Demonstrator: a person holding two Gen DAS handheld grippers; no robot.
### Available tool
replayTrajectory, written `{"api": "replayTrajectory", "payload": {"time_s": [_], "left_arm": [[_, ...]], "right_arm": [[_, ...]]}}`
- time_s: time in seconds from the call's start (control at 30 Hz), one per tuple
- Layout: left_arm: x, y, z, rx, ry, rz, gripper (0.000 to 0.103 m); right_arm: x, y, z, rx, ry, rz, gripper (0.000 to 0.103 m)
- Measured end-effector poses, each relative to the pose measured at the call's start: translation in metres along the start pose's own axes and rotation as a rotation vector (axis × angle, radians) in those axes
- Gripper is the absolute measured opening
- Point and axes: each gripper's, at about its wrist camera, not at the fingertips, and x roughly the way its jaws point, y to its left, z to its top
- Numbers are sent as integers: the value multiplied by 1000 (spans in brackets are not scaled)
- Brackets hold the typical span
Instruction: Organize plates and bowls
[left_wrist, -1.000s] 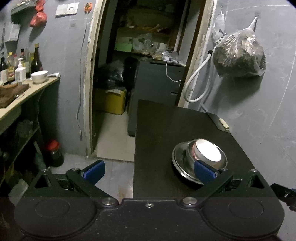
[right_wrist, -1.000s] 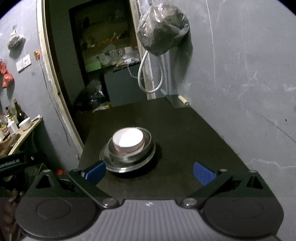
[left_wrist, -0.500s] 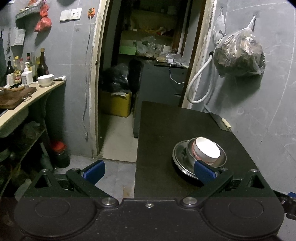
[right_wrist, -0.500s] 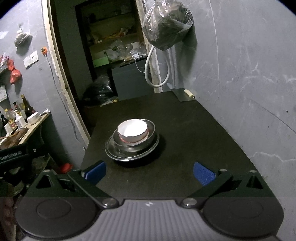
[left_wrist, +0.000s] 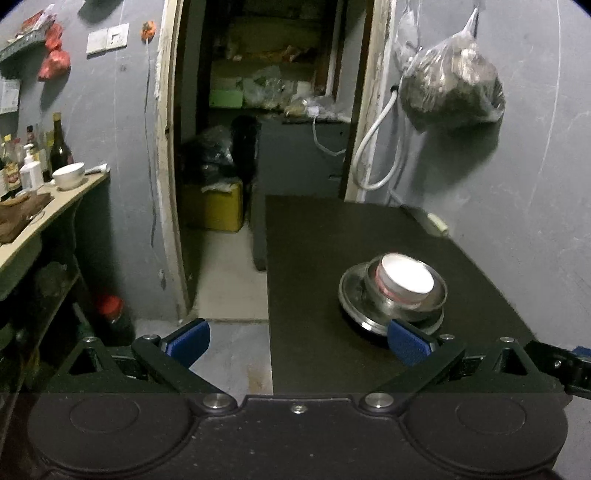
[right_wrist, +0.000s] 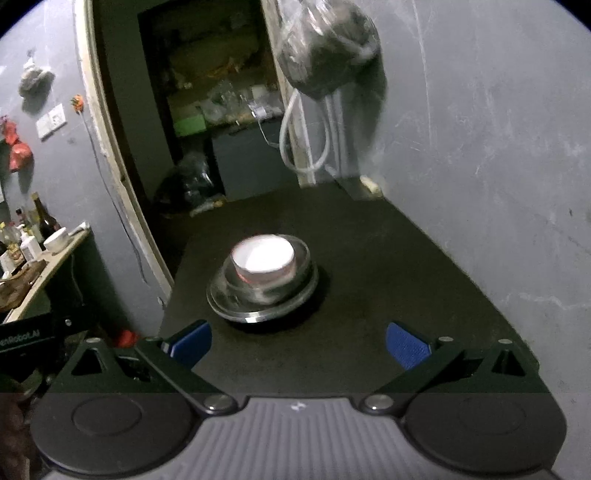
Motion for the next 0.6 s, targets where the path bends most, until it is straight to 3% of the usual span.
{"api": "replayTrajectory", "payload": {"time_s": [0.27,0.6], "left_arm": [[6,18,-11,-9,18,13,102],[4,12,-12,22,9,12,102]], "right_arm": [[0,22,-18,-76,5,-9,103],[-8,16,-19,-52,-18,-33,103]]}}
